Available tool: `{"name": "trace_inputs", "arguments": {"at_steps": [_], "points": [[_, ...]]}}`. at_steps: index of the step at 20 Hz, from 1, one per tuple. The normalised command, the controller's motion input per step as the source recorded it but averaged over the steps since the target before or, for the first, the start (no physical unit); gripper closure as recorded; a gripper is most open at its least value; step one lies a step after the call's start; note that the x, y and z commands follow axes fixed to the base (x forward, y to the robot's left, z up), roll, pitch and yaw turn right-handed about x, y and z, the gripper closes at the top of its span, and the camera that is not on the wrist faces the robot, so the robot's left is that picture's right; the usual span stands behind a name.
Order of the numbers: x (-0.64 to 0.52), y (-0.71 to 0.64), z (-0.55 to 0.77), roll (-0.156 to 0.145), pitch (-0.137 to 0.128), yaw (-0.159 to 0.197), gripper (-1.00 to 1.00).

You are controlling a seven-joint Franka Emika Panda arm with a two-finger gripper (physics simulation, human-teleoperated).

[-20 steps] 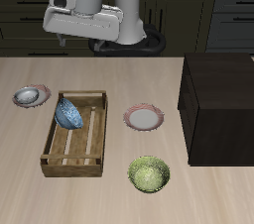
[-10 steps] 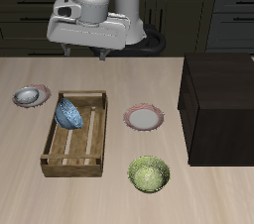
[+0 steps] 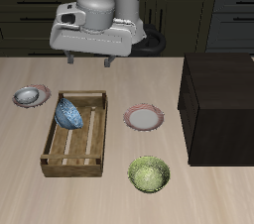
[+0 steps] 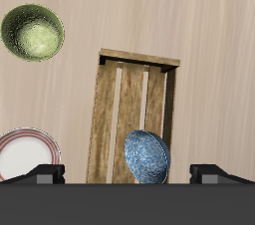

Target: Place the white bowl on the off-center plate and place the green bowl on top of the wooden shelf

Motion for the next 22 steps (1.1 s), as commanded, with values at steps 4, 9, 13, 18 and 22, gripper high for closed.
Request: {"name": "trace_inputs", "arguments": {"at_steps": [4, 9, 13, 18, 22], "points": [[0.25, 0.10, 0.04, -0.017, 0.007, 0.001, -1.00], [0.26, 0.20, 0.06, 0.014, -0.010, 0.024, -1.00], [0.32, 0.16, 0.07, 0.002, 0.012, 0.002, -1.00], [0.20, 0.17, 0.02, 0.011, -0.010, 0.024, -1.00], [0.15, 0.20, 0.02, 0.000, 0.011, -0.005, -1.00]]}}
